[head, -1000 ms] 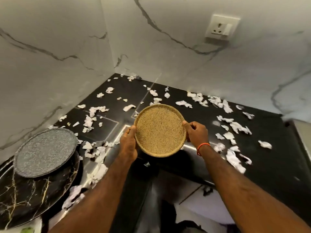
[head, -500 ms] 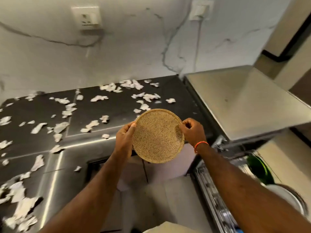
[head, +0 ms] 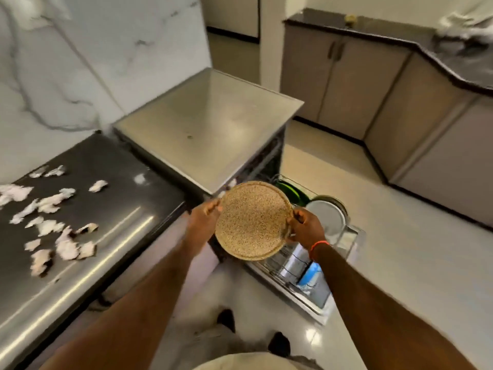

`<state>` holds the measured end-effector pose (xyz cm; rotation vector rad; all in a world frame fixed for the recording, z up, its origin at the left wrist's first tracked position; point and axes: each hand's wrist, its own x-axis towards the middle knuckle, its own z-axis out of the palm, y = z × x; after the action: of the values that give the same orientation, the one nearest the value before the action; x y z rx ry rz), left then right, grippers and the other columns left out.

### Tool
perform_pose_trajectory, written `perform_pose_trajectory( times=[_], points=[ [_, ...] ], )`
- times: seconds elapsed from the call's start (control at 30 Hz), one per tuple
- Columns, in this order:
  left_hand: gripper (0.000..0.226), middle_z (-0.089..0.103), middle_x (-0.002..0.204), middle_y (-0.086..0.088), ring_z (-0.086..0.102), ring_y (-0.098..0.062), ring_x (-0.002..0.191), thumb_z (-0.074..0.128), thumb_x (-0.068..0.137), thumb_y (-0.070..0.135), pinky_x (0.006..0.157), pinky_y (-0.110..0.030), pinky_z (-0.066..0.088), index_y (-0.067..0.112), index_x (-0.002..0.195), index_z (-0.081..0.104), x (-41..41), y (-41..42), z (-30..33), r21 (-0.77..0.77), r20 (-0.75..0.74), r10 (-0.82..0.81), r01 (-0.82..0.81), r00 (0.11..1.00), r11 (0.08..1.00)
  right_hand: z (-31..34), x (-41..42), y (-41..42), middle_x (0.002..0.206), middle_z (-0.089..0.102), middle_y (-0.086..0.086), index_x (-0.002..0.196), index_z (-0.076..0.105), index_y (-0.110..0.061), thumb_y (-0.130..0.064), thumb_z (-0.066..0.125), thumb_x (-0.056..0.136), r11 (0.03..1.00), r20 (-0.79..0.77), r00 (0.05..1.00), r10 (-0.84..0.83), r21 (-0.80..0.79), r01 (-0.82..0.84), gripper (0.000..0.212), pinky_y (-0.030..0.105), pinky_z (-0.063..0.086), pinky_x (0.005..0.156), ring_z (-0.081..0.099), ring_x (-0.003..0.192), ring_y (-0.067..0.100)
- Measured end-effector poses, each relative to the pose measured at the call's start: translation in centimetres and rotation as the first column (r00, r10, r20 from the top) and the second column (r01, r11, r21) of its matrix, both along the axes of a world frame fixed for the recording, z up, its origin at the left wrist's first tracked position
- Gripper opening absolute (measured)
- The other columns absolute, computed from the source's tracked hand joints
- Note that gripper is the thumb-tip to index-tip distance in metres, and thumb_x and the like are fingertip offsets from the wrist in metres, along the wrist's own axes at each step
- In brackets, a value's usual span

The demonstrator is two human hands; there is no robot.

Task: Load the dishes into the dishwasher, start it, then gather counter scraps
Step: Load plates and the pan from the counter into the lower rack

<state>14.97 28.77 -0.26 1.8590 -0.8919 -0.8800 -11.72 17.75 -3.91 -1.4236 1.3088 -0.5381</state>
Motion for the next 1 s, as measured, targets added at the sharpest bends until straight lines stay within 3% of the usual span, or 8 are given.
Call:
perform_pose_trajectory(
  times=[0.1,0.17,0.3,0.47,0.63,0.8,0.9,1.0],
  points=[
    [0.032,0.076,0.105,-0.003,0.071,-0.019,0.099,0.064,0.096,0.035,0.095,-0.046,0.056,0.017,0.121,0.071,-2.8,-5.0,-2.4,0.123,0.073,-0.145,0.136,0.987,0.983,-2.6,-4.8,-0.9,0.08,0.072,0.009,0.089,0.072,-0.02,-0.023,0.065,0.094,0.99,-0.088,0.987,-0.138,0.013,0.139,0.009,0.048,0.062,0.068,0.07,0.071,0.023],
    [0.032,0.075,0.107,-0.01,0.069,-0.021,0.096,0.064,0.097,0.03,0.092,-0.041,0.055,0.014,0.124,0.07,-5.5,-7.9,-3.1,0.172,0.098,-0.24,0.221,0.966,0.96,-4.1,-7.6,-1.4,0.077,0.073,0.003,0.09,0.076,-0.018,-0.032,0.066,0.093,0.978,-0.175,0.963,-0.203,0.008,0.207,0.017,0.042,0.06,0.075,0.069,0.073,0.02],
    [0.034,0.071,0.116,0.0,0.065,-0.016,0.104,0.065,0.098,0.022,0.091,-0.026,0.049,0.01,0.13,0.068,-9.9,-13.3,-6.1,0.233,0.098,-0.371,0.341,0.923,0.911,-6.5,-11.2,-2.2,0.093,0.076,0.002,0.102,0.078,-0.019,-0.02,0.066,0.092,0.956,-0.282,0.918,-0.278,0.015,0.294,0.016,0.029,0.05,0.076,0.067,0.084,0.018],
    [0.03,0.073,0.114,0.001,0.069,-0.014,0.101,0.064,0.098,0.015,0.09,-0.028,0.055,0.014,0.127,0.069,-13.3,-20.7,-14.0,0.294,-0.005,-0.488,0.467,0.873,0.834,-13.0,-13.9,-6.1,0.096,0.075,0.007,0.101,0.076,-0.018,-0.016,0.058,0.095,0.898,-0.372,0.841,-0.392,0.046,0.438,0.02,0.034,0.052,0.078,0.065,0.085,0.025],
    [0.032,0.074,0.116,0.004,0.07,-0.01,0.102,0.064,0.096,0.015,0.095,-0.036,0.058,0.02,0.127,0.07,-15.0,-30.2,-24.4,0.318,-0.042,-0.532,0.516,0.846,0.795,-21.8,-15.1,-13.9,0.101,0.076,0.008,0.111,0.076,-0.015,-0.011,0.056,0.097,0.856,-0.405,0.782,-0.474,-0.002,0.517,0.024,0.024,0.043,0.077,0.061,0.082,0.019],
    [0.032,0.072,0.116,0.005,0.069,-0.011,0.096,0.065,0.097,0.015,0.066,-0.011,0.054,0.022,0.128,0.069,-17.2,-39.9,-33.8,0.284,0.016,-0.512,0.487,0.859,0.826,-30.1,-16.3,-22.0,0.108,0.075,0.009,0.117,0.074,-0.013,-0.011,0.057,0.098,0.838,-0.414,0.745,-0.523,-0.09,0.539,0.026,0.026,0.047,0.088,0.069,0.096,0.026],
    [0.03,0.072,0.113,0.007,0.068,-0.012,0.1,0.067,0.095,0.014,0.078,-0.015,0.051,0.02,0.124,0.072,-18.4,-43.7,-38.2,0.247,0.027,-0.524,0.502,0.851,0.829,-34.0,-17.2,-25.4,0.108,0.075,0.009,0.118,0.073,-0.011,-0.009,0.057,0.098,0.816,-0.404,0.721,-0.562,-0.131,0.563,0.026,0.023,0.044,0.088,0.066,0.093,0.021],
    [0.03,0.07,0.111,0.007,0.067,-0.011,0.101,0.067,0.094,0.007,0.078,-0.004,0.047,0.011,0.123,0.071,-19.2,-45.5,-42.1,0.244,0.002,-0.531,0.514,0.848,0.822,-37.7,-17.8,-27.4,0.104,0.075,0.011,0.114,0.074,-0.011,-0.007,0.056,0.097,0.795,-0.406,0.695,-0.593,-0.157,0.586,0.026,0.028,0.049,0.087,0.067,0.09,0.026]
  ],
)
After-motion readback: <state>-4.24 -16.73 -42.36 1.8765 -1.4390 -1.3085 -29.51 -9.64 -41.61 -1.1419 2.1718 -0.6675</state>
